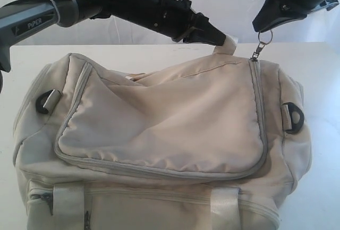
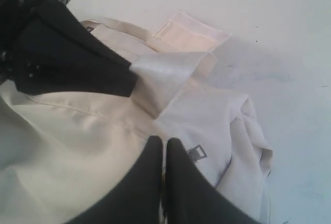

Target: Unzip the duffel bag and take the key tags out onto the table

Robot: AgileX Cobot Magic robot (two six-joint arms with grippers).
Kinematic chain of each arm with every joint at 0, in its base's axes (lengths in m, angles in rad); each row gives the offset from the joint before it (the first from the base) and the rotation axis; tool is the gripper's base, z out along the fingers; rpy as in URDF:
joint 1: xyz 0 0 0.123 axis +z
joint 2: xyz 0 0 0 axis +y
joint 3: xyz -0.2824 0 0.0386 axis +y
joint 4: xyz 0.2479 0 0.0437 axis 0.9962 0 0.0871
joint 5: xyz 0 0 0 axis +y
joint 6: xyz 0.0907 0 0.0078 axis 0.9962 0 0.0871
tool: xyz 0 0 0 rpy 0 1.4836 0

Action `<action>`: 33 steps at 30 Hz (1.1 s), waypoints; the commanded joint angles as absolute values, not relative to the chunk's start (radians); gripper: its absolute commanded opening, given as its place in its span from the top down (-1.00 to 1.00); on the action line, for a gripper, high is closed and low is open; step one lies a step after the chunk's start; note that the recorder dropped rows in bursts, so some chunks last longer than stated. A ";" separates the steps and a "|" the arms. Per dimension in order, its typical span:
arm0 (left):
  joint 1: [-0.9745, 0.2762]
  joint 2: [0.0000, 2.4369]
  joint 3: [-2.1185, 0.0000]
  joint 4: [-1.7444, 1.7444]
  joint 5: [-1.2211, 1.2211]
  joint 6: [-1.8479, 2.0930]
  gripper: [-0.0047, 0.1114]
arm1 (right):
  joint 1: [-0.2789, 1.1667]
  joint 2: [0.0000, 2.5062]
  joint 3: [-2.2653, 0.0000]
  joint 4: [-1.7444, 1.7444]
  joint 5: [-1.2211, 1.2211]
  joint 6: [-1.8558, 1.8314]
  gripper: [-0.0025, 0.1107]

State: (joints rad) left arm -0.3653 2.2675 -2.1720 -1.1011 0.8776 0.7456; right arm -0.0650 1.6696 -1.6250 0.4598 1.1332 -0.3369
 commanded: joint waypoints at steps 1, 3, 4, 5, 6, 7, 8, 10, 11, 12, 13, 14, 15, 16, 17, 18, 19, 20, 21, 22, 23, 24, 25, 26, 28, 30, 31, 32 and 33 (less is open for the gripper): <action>-0.371 2.243 -2.178 -1.147 0.884 0.729 0.92 | -0.071 1.621 -1.572 0.473 1.148 -0.332 0.96; -0.371 2.243 -2.178 -1.147 0.882 0.729 0.92 | -0.071 1.598 -1.541 0.473 1.145 -0.332 0.96; -0.371 2.243 -2.178 -1.147 0.882 0.729 0.92 | -0.071 1.589 -1.529 0.473 1.145 -0.332 0.96; -0.371 2.243 -2.178 -1.147 0.882 0.729 0.92 | -0.071 1.577 -1.516 0.473 1.145 -0.332 0.96; -0.371 2.243 -2.178 -1.147 0.882 0.729 0.92 | -0.071 1.565 -1.497 0.475 1.142 -0.332 0.96; -0.371 2.243 -2.178 -1.147 0.882 0.729 0.92 | -0.071 1.553 -1.484 0.475 1.140 -0.332 0.96; -0.371 2.243 -2.178 -1.147 0.882 0.729 0.92 | -0.071 1.543 -1.465 0.481 1.138 -0.335 0.96; -0.371 2.243 -2.178 -1.147 0.882 0.729 0.92 | -0.071 1.518 -1.425 0.496 1.136 -0.335 0.96; -0.371 2.243 -2.178 -1.147 0.882 0.729 0.92 | -0.071 1.504 -1.404 0.499 1.134 -0.335 0.96; -0.371 2.243 -2.178 -1.147 0.880 0.729 0.92 | -0.071 1.490 -1.383 0.499 1.124 -0.337 0.96; -0.371 2.243 -2.178 -1.147 0.880 0.729 0.92 | -0.071 1.479 -1.366 0.499 1.113 -0.337 0.96; -0.371 2.243 -2.178 -1.147 0.880 0.729 0.92 | -0.071 1.465 -1.346 0.499 1.105 -0.337 0.96; -0.371 2.243 -2.178 -1.147 0.880 0.729 0.92 | -0.071 1.452 -1.326 0.499 1.101 -0.337 0.96; -0.371 2.243 -2.178 -1.147 0.880 0.729 0.92 | -0.071 1.439 -1.311 0.499 1.098 -0.337 0.96; -0.371 2.243 -2.178 -1.147 0.880 0.729 0.92 | -0.071 1.427 -1.293 0.499 1.095 -0.339 0.96; -0.371 2.243 -2.178 -1.147 0.880 0.729 0.92 | -0.071 1.416 -1.275 0.499 1.091 -0.342 0.96; -0.371 2.243 -2.178 -1.147 0.880 0.729 0.92 | -0.071 1.409 -1.261 0.499 1.088 -0.344 0.96; -0.371 2.243 -2.178 -1.147 0.880 0.729 0.92 | -0.071 1.401 -1.245 0.499 1.084 -0.344 0.96; -0.371 2.243 -2.178 -1.147 0.880 0.729 0.92 | -0.071 1.387 -1.215 0.499 1.057 -0.353 0.96; -0.371 2.243 -2.178 -1.147 0.880 0.729 0.92 | -0.071 1.385 -1.201 0.499 1.042 -0.357 0.96; -0.371 2.243 -2.178 -1.147 0.880 0.729 0.92 | -0.071 1.385 -1.191 0.499 1.034 -0.358 0.96; -0.371 2.243 -2.178 -1.147 0.880 0.729 0.92 | -0.071 1.385 -1.180 0.499 1.024 -0.360 0.96; -0.371 2.243 -2.178 -1.147 0.880 0.729 0.92 | -0.071 1.387 -1.171 0.497 1.014 -0.360 0.96; -0.371 2.243 -2.178 -1.147 0.880 0.729 0.92 | -0.071 1.389 -1.158 0.497 0.999 -0.363 0.96; -0.371 2.243 -2.178 -1.147 0.880 0.729 0.92 | -0.071 1.389 -1.132 0.497 0.967 -0.363 0.96; -0.371 2.243 -2.178 -1.147 0.880 0.729 0.92 | -0.071 1.389 -1.108 0.497 0.937 -0.363 0.96; -0.371 2.243 -2.178 -1.147 0.880 0.729 0.92 | -0.071 1.389 -1.100 0.497 0.930 -0.363 0.96; -0.371 2.243 -2.178 -1.147 0.880 0.729 0.92 | -0.071 1.389 -1.092 0.500 0.925 -0.363 0.96; -0.371 2.243 -2.178 -1.147 0.880 0.729 0.92 | -0.071 1.389 -1.092 0.499 0.925 -0.363 0.96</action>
